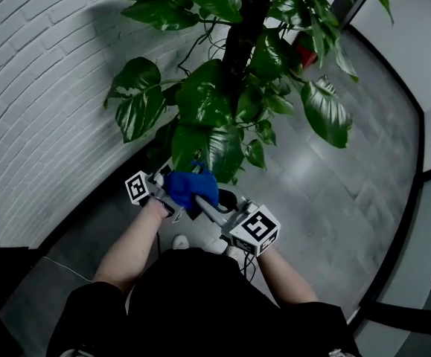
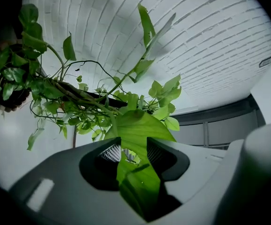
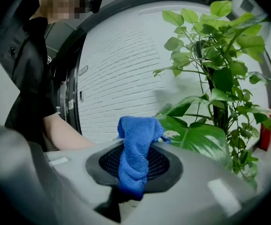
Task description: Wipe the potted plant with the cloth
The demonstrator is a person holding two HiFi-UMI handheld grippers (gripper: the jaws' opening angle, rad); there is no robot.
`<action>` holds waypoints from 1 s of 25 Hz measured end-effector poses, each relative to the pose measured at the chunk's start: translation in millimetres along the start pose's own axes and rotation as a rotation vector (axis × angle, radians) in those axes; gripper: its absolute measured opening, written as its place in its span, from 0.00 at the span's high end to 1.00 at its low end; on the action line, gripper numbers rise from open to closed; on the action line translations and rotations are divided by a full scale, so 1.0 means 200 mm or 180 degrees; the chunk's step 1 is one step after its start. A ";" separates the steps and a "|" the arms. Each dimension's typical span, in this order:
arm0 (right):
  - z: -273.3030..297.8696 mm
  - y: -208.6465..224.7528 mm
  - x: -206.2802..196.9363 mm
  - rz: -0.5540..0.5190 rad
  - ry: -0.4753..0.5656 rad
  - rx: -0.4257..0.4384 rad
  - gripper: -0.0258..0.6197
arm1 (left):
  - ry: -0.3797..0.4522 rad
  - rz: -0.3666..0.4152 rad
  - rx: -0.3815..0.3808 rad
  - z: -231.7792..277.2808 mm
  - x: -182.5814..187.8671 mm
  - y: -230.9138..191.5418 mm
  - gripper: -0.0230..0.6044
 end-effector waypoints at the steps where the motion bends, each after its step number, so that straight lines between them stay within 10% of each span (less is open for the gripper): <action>1: -0.01 -0.01 -0.01 -0.0002 -0.0006 0.0024 0.82 | 0.0024 -0.0013 -0.0004 0.00 0.00 0.00 0.71; 20: -0.29 -0.07 -0.15 -0.0409 -0.0339 0.0082 0.82 | 0.0379 -0.0373 -0.0401 0.02 -0.09 0.00 0.71; 25: -0.45 0.05 0.12 -0.0123 0.0096 0.0136 0.82 | 0.0589 -0.0201 -0.0379 0.02 -0.11 0.01 0.70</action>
Point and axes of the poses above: the fingertips, and each gripper's own axes: z forward along the fingers, y to its right, x out of its top, the point moved 7 cm from there along -z, backward along the fingers, and after that the axes turned 11 degrees about z, right-handed, at the moved point
